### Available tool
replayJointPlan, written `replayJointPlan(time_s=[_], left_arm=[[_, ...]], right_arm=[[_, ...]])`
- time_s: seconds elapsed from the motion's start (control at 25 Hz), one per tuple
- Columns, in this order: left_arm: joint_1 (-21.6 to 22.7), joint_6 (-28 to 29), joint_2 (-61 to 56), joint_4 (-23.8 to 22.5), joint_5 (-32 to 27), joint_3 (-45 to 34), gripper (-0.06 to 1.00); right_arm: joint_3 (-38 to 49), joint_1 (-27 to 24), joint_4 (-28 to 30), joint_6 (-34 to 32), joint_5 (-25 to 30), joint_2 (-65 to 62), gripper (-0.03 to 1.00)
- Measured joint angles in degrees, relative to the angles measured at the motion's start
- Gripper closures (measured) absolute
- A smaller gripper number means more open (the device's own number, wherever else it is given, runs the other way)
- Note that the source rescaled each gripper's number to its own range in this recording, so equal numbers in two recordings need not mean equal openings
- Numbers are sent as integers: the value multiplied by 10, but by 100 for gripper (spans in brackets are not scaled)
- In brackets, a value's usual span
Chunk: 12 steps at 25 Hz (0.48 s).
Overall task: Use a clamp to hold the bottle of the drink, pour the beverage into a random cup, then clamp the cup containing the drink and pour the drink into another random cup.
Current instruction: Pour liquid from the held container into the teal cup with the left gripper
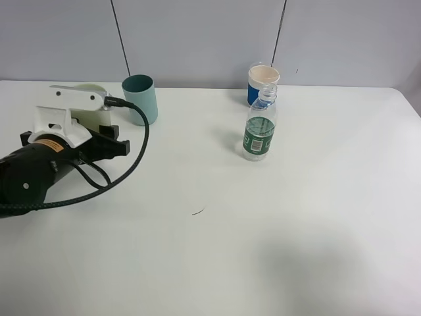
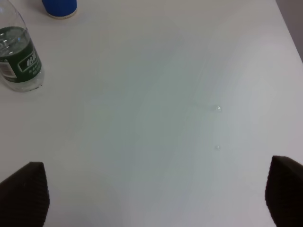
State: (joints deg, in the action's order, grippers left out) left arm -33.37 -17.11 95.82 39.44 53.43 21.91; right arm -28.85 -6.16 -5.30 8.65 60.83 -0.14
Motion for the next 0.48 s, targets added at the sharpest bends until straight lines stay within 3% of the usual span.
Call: replayJointPlan(time_s=[0.28,0.48], left_arm=[[98,44,-21,-105,-34,8,90],[150,-11,-22,-118,-135,65,90]], right_arm=[[0,0,0,0,0,0,15],[0,0,0,0,0,0,15]])
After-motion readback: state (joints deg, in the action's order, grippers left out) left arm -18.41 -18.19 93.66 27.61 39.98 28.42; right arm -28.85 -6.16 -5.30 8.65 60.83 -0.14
